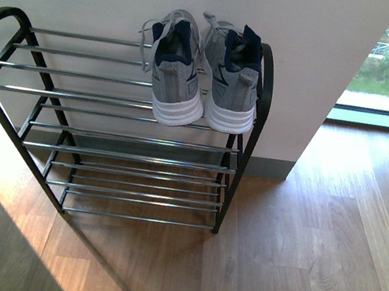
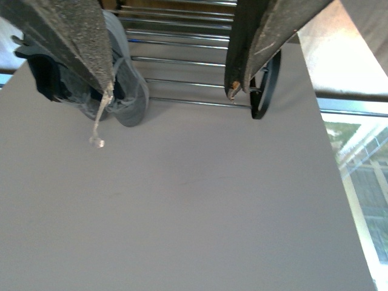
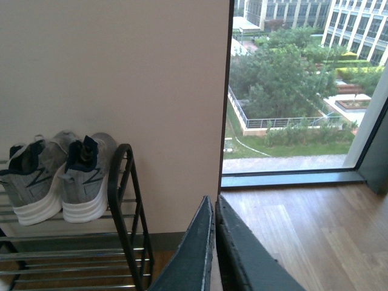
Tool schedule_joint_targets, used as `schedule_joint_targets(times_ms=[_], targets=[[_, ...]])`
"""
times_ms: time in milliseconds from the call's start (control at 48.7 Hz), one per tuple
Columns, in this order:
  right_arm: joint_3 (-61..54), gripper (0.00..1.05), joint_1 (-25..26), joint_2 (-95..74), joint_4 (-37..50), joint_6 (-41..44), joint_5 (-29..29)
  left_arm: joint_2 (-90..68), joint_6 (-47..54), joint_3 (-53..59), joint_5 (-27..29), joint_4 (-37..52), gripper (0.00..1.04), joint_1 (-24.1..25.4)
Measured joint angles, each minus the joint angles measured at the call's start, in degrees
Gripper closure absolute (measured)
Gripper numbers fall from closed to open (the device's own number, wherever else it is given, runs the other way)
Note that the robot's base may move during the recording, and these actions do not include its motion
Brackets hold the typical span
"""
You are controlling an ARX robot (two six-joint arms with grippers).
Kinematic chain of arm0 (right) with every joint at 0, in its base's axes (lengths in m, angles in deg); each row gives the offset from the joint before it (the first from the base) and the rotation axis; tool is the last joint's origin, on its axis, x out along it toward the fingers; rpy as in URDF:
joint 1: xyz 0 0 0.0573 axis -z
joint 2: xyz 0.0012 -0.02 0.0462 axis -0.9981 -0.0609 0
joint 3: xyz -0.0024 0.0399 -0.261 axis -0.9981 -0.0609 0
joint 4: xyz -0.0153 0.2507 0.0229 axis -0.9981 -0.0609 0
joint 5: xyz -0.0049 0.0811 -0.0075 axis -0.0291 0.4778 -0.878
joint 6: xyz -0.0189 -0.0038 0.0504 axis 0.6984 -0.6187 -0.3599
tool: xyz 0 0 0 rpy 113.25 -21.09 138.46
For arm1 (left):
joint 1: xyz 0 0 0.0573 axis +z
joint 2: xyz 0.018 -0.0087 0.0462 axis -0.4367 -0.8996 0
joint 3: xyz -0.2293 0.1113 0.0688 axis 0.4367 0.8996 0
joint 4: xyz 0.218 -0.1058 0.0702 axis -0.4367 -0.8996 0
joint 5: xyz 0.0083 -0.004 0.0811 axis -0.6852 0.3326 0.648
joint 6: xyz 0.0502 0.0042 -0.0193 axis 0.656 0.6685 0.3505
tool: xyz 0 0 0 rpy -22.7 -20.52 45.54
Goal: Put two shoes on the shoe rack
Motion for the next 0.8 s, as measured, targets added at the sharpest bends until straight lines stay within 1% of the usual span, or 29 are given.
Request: schedule_joint_targets(times_ms=[206, 226, 247, 267, 349, 390, 452, 534, 555, 575, 596, 617, 678, 802], targets=[[0.0, 0.73, 0.0, 0.0, 0.0, 0.0, 0.1, 4.2, 3.6, 5.2, -3.3, 0.6, 0.79, 3.5], [0.0, 0.67, 0.0, 0.0, 0.0, 0.0, 0.1, 4.9, 3.8, 6.0, -3.8, 0.6, 0.84, 4.0], [0.0, 0.64, 0.0, 0.0, 0.0, 0.0, 0.1, 5.4, 4.0, 6.6, -4.2, 0.6, 0.88, 4.3], [0.0, 0.59, 0.0, 0.0, 0.0, 0.0, 0.1, 6.2, 4.1, 7.3, -4.9, 0.6, 0.93, 4.9], [0.0, 0.48, 0.0, 0.0, 0.0, 0.0, 0.1, 7.7, 4.3, 8.6, -5.6, 0.5, 1.04, 5.9], [0.0, 0.41, 0.0, 0.0, 0.0, 0.0, 0.1, 8.8, 4.4, 9.4, -6.2, 0.5, 1.04, 6.5], [0.0, 0.34, 0.0, 0.0, 0.0, 0.0, 0.1, 9.9, 4.5, 10.1, -6.6, 0.3, 1.04, 7.1], [0.0, 0.19, 0.0, 0.0, 0.0, 0.0, 0.1, 12.0, 4.5, 11.6, -7.9, -0.4, 1.04, 8.3], [0.0, 0.15, 0.0, 0.0, 0.0, 0.0, 0.0, 12.5, 4.6, 11.9, -9.0, -0.7, 1.04, 9.0], [0.0, 0.1, 0.0, 0.0, 0.0, 0.0, 0.1, 13.2, 4.7, 12.3, -11.9, -1.2, 1.04, 10.7], [0.0, 0.08, 0.0, 0.0, 0.0, 0.0, 0.1, 13.8, 4.7, 12.6, -12.7, -1.4, 1.04, 11.8], [0.0, 0.08, 0.0, 0.0, 0.0, 0.0, 0.1, 14.6, 4.7, 13.1, -13.4, -1.8, 1.04, 12.9], [0.0, 0.09, 0.0, 0.0, 0.0, 0.0, 0.0, 16.0, 4.7, 13.7, -13.2, -2.3, 1.04, 14.1], [0.0, 0.09, 0.0, 0.0, 0.0, 0.0, 0.0, 18.1, 4.7, 14.6, -13.8, -3.5, 1.04, 14.3]])
